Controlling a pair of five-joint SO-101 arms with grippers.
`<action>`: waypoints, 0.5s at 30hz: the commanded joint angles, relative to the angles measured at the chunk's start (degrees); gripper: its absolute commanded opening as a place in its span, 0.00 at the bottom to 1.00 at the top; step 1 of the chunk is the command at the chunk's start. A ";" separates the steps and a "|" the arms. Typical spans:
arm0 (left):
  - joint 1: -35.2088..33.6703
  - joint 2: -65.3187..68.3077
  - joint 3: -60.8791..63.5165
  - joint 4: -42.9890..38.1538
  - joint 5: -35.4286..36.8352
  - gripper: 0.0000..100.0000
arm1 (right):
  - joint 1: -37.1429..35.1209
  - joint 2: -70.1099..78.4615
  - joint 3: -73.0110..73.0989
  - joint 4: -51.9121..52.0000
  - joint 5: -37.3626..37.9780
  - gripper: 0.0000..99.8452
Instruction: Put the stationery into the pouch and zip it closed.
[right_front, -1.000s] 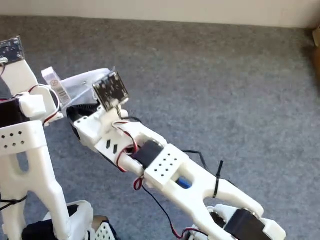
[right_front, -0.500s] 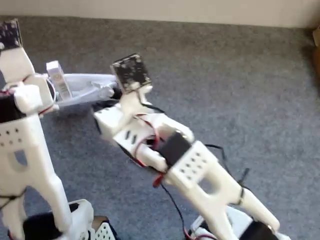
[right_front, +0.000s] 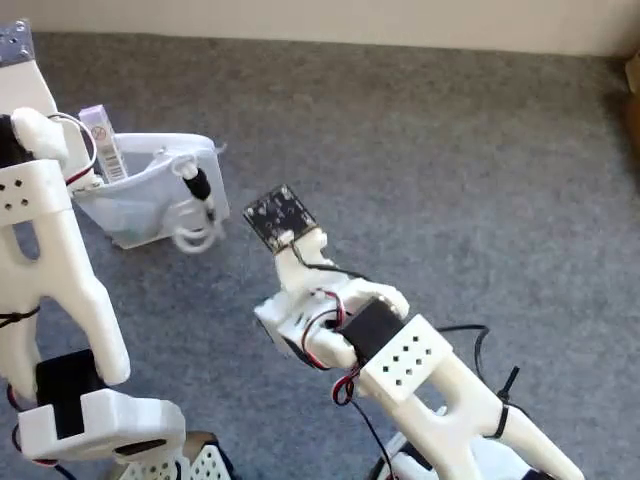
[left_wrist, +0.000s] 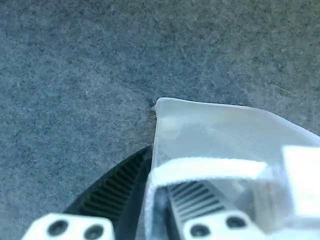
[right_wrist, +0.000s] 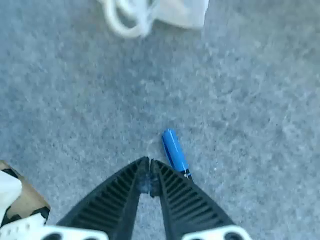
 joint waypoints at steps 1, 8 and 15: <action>1.36 -2.42 -0.31 0.53 0.79 0.01 | 2.33 -2.86 0.48 -0.57 0.97 0.01; 1.36 -7.96 0.22 0.35 0.70 0.01 | 8.31 -3.12 0.13 -5.32 -3.52 0.01; 1.45 -8.13 2.68 0.44 3.78 0.01 | 8.92 -6.99 -8.22 -11.65 -4.84 0.14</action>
